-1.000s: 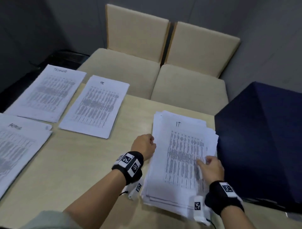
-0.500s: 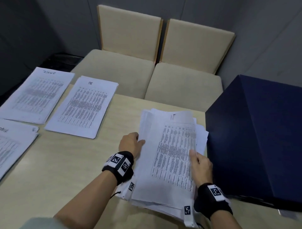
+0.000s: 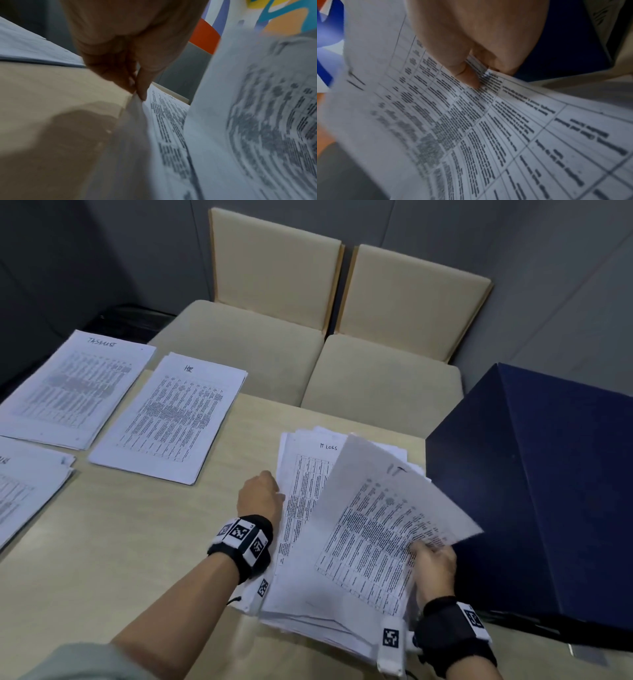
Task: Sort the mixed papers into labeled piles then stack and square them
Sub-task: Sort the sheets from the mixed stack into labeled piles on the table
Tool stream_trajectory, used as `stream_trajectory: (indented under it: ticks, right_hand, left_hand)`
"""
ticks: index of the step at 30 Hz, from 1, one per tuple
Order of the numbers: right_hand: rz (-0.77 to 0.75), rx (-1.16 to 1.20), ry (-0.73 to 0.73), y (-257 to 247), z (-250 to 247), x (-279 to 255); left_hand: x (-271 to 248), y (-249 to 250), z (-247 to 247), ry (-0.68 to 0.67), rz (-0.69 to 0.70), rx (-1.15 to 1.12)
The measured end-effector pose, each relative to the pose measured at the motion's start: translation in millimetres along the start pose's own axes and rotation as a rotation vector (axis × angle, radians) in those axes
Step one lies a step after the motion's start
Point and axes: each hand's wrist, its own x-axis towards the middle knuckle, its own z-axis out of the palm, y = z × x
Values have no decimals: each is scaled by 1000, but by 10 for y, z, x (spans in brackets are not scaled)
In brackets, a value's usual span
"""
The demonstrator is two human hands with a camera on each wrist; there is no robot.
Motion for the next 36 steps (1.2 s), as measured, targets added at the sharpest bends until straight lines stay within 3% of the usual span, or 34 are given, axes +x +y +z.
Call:
stream_trajectory:
  ticks: [7, 15, 20, 23, 26, 29, 32, 34, 36]
  right_hand:
    - [41, -7, -71, -27, 60, 70]
    - [102, -21, -166, 53, 192, 199]
    - [115, 58, -190, 49, 180, 136]
    - [101, 85, -202, -11, 156, 143]
    - [105, 132, -197, -7, 161, 191]
    - [98, 159, -197, -6, 176, 233]
    - [99, 259, -197, 11, 207, 284]
    - [98, 309, -185, 59, 230, 292]
    - [90, 347, -155, 109, 251, 289]
  left_hand:
    - [-7, -39, -66, 76, 114, 22]
    - [-46, -30, -113, 155, 84, 173]
    - [-14, -82, -192, 134, 236, 219]
    - [-73, -48, -214, 175, 373, 136]
    - [-156, -25, -196, 98, 473, -219]
    - [-238, -15, -200, -128, 456, -503]
    - [-249, -21, -223, -293, 444, -642]
    - [-195, -32, -212, -244, 372, -579]
    - [-106, -91, -185, -34, 168, -358]
